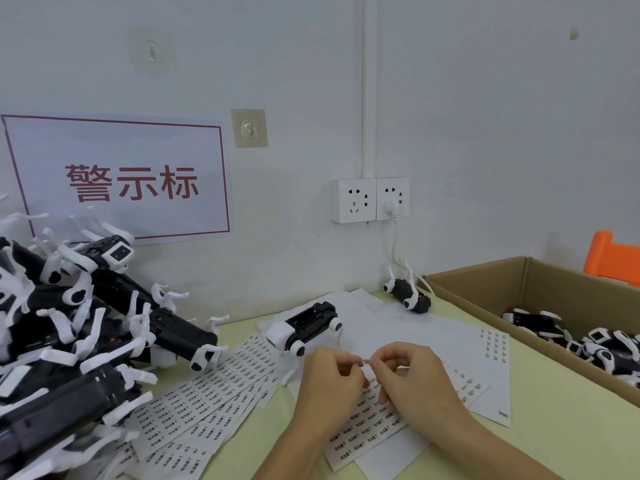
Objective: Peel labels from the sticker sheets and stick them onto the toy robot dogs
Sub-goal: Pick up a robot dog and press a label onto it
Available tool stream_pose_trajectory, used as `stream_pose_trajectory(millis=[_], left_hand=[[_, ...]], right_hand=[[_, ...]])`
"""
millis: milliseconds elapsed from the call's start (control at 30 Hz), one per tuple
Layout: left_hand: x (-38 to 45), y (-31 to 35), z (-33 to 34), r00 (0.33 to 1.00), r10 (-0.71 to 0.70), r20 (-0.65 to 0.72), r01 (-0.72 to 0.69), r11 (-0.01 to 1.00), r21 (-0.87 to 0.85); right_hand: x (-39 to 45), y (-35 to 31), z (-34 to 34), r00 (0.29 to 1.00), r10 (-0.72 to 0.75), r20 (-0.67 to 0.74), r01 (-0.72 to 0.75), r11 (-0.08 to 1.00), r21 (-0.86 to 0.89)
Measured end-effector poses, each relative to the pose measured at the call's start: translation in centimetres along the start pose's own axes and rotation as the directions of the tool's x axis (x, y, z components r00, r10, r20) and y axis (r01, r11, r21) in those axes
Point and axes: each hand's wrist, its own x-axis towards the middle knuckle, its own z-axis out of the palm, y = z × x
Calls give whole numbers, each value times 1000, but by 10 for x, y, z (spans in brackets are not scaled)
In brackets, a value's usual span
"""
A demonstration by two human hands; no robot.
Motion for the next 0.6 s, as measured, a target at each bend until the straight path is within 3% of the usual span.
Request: stream_pose_trajectory(millis=[100,167,267,333,367,400,467,500,600], left_hand=[[-2,1,0,995,61,-80,-55,996,77],[-4,5,-1,968,216,-129,-187,961,202],[-7,15,1,857,488,-166,-389,824,413],[-6,19,-1,757,623,-195,-414,690,594],[-3,20,-2,744,640,-192,-374,637,674],[0,19,-5,779,597,-191,-288,612,737],[9,14,-18,904,371,-210,-53,587,808],[12,9,-25,937,281,-210,14,569,822],[17,-5,-41,949,230,-214,58,541,839]], right_hand=[[2,-1,-3,998,-35,-49,36,999,27],[4,0,-6,997,-30,-70,33,999,43],[6,3,-7,999,17,-46,-16,999,28],[6,6,-8,998,58,-10,-58,998,17],[7,6,-8,997,73,3,-73,997,21],[8,7,-9,996,84,9,-84,996,29],[9,7,-9,995,94,13,-94,995,34],[9,7,-9,995,98,17,-99,995,27],[9,7,-8,994,104,32,-105,994,14]])
